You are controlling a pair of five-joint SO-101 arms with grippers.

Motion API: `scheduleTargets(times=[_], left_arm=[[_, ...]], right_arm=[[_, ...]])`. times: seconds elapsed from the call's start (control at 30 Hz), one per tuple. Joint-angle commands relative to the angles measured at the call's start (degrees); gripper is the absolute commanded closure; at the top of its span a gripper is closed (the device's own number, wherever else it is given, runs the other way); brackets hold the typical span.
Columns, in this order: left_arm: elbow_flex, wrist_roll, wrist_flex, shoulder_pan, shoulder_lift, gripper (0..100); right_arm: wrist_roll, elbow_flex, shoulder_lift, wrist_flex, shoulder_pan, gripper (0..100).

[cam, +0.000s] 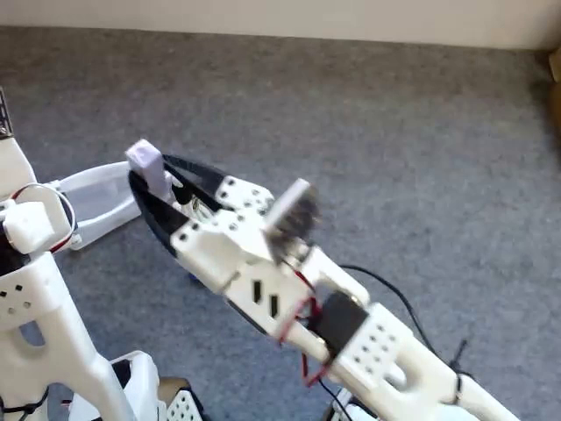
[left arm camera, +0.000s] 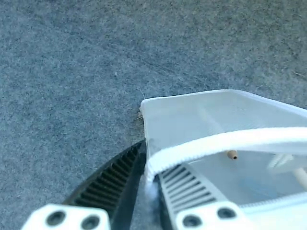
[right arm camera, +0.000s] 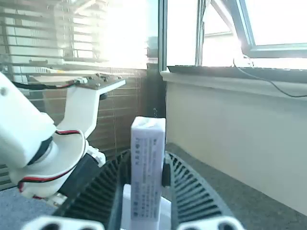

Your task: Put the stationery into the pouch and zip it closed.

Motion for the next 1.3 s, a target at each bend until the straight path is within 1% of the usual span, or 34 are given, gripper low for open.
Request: scheduleTargets(times=[0.0,0.13,0.37,1.27], left_arm=[[0.5,0.5,-0.4,2.5,-0.5,99],[0.5,0.5,-0.6,2.5,-0.5,99],[0.6,0.5,-0.6,2.5,-0.5,99],[0.6,0.5,-0.4,2.5,-0.3,99]], right_arm=[[-0.5,-7.8,6.5,-1.7,-0.3,99.0],[-0.5,-11.7,13.3,-1.7,-0.3,99.0],[-0.5,-14.7,19.5,-1.7,-0.5,99.0],[-0.4,-14.3,20.5,-1.7,-0.6,98.9]])
